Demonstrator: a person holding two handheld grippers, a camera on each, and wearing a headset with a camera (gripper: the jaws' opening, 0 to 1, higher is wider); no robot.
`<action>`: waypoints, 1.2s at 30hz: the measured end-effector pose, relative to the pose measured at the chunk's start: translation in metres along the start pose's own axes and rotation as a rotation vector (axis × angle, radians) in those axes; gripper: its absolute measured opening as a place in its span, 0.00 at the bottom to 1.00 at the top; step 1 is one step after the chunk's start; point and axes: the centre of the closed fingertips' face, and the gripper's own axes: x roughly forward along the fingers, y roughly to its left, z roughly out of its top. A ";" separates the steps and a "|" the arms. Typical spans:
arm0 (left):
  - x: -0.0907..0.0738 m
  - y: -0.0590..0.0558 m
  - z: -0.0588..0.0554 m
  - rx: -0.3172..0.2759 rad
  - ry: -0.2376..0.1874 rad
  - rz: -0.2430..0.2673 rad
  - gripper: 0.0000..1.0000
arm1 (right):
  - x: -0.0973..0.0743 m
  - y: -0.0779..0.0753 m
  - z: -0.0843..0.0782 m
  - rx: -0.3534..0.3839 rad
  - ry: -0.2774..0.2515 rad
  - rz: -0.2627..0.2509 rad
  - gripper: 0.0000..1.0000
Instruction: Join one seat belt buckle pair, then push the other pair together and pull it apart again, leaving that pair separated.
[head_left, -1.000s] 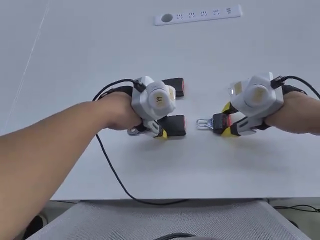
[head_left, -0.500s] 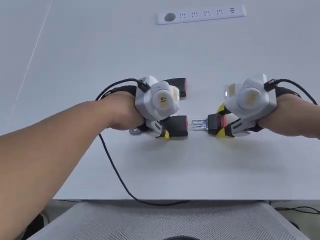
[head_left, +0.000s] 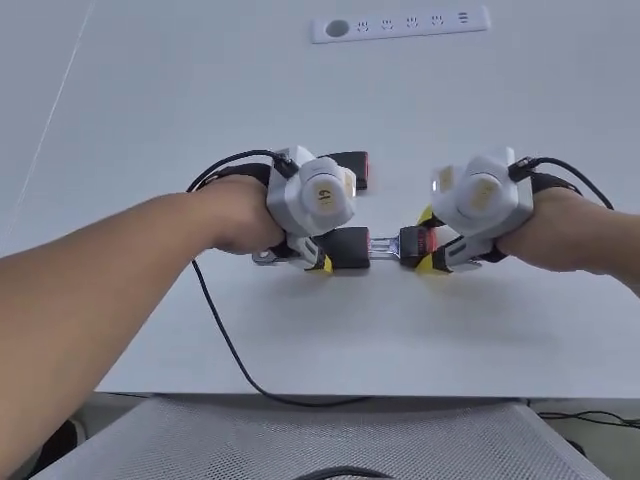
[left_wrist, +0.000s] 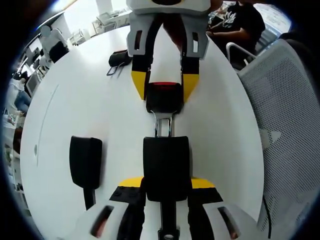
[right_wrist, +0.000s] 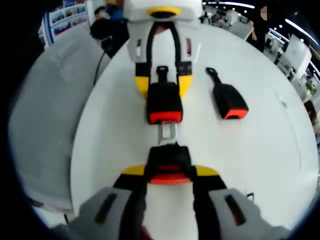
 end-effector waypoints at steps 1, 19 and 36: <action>0.000 0.000 0.000 0.000 0.000 0.000 0.33 | 0.000 0.000 0.000 0.002 0.003 0.001 0.35; 0.001 0.002 0.001 -0.006 -0.009 -0.001 0.33 | 0.001 0.000 0.007 -0.013 0.004 0.025 0.35; 0.002 0.000 0.002 0.037 0.025 -0.004 0.31 | 0.010 -0.002 0.014 -0.011 0.009 0.027 0.33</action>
